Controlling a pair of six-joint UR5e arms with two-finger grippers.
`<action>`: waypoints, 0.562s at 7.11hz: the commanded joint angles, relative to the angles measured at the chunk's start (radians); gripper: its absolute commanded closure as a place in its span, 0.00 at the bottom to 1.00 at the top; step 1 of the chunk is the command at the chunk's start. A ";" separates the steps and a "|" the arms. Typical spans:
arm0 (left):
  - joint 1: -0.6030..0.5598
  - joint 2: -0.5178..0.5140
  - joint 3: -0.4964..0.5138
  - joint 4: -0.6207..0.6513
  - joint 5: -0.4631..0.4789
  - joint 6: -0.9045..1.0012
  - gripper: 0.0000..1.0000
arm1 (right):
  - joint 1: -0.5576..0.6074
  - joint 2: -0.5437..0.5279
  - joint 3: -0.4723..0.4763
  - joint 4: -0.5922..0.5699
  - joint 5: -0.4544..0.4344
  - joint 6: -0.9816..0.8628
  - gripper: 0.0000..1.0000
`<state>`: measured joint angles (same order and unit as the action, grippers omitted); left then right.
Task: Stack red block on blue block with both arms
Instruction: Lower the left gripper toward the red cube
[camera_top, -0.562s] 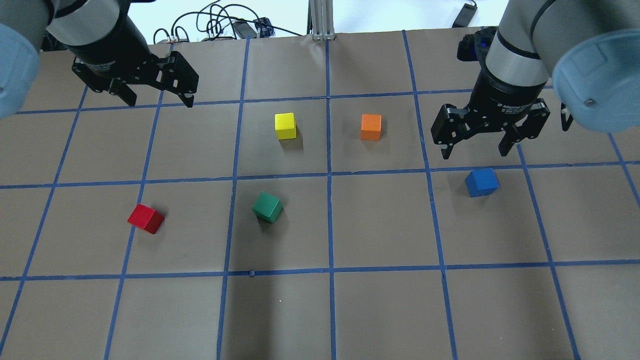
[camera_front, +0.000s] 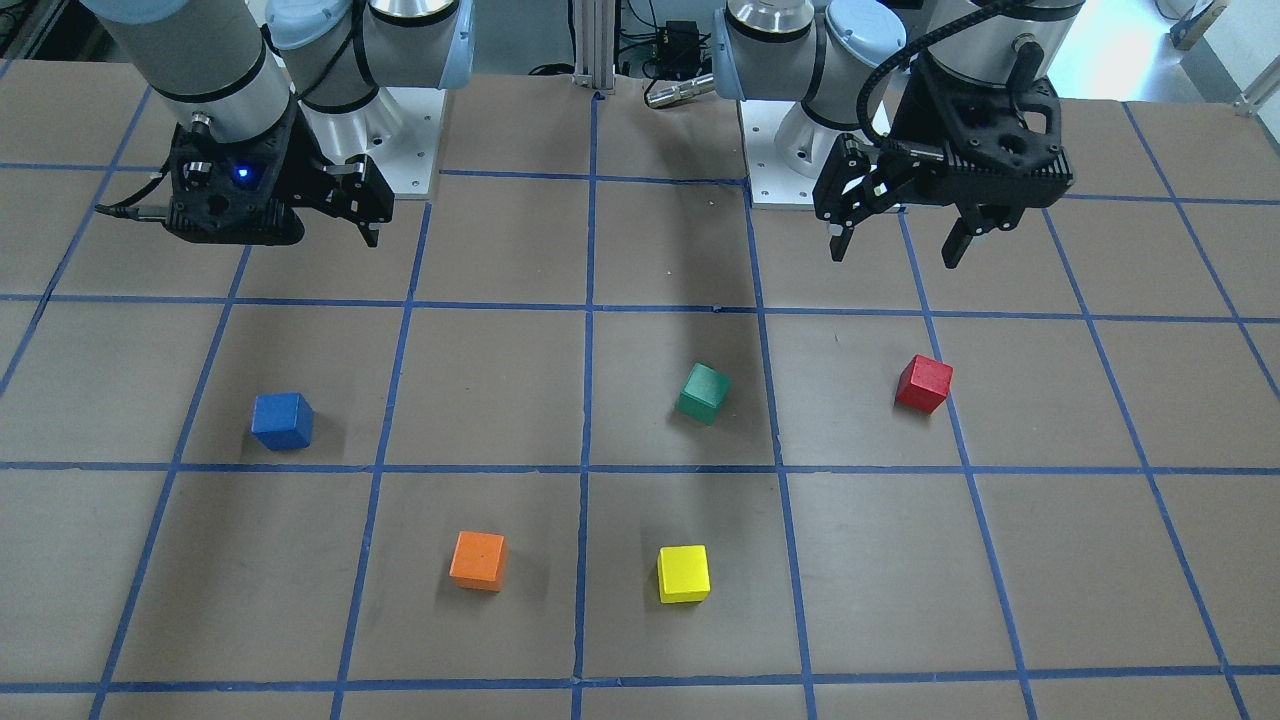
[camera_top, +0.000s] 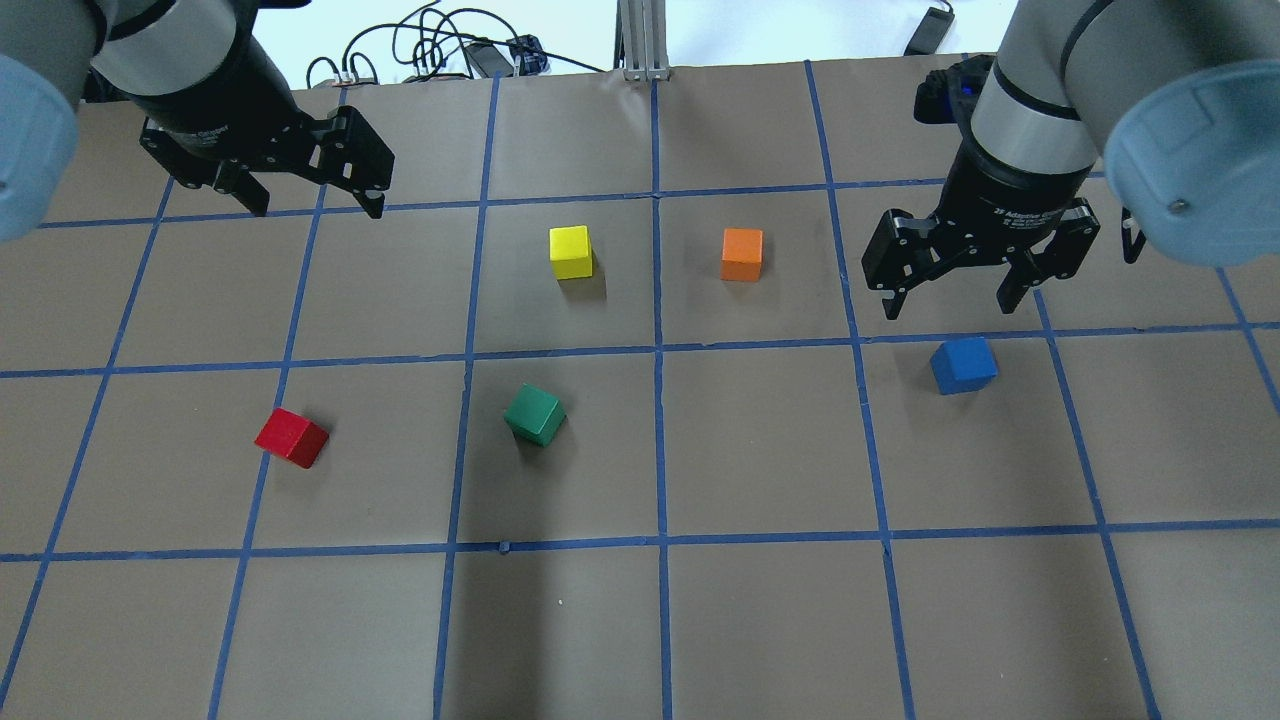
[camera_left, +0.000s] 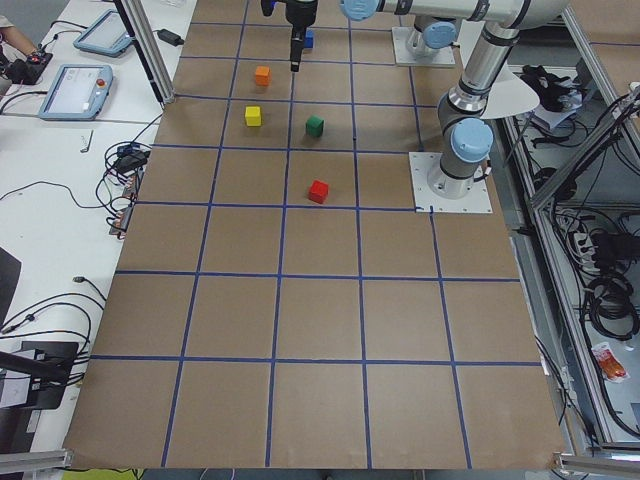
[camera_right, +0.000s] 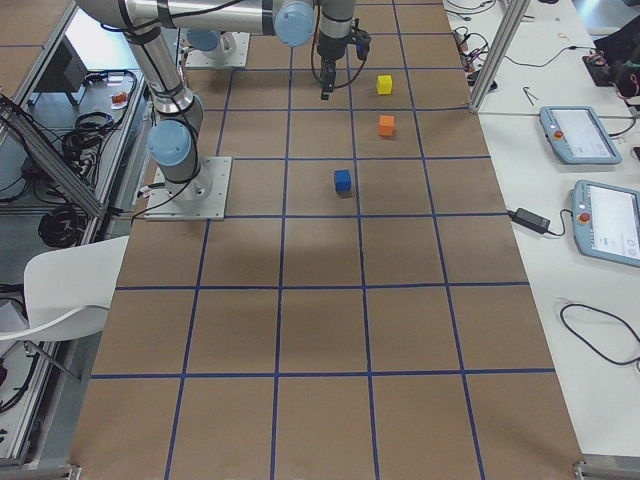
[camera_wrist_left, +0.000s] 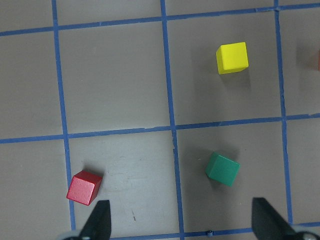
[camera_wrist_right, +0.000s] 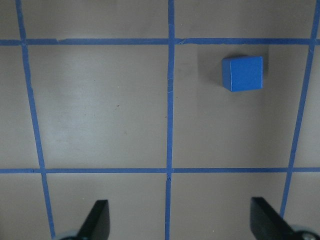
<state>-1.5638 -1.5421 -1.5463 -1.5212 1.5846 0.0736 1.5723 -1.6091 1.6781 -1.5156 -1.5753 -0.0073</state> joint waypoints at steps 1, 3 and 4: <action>0.002 -0.006 0.002 -0.020 0.000 0.002 0.00 | 0.000 0.000 0.000 0.001 0.000 0.001 0.00; 0.010 -0.027 -0.007 -0.016 -0.003 0.002 0.00 | 0.000 0.000 0.002 0.001 0.000 0.001 0.00; 0.052 -0.032 -0.014 -0.022 -0.002 0.035 0.00 | 0.000 0.000 0.002 0.002 0.001 0.001 0.00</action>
<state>-1.5452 -1.5664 -1.5518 -1.5392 1.5831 0.0838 1.5723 -1.6091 1.6794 -1.5145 -1.5751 -0.0062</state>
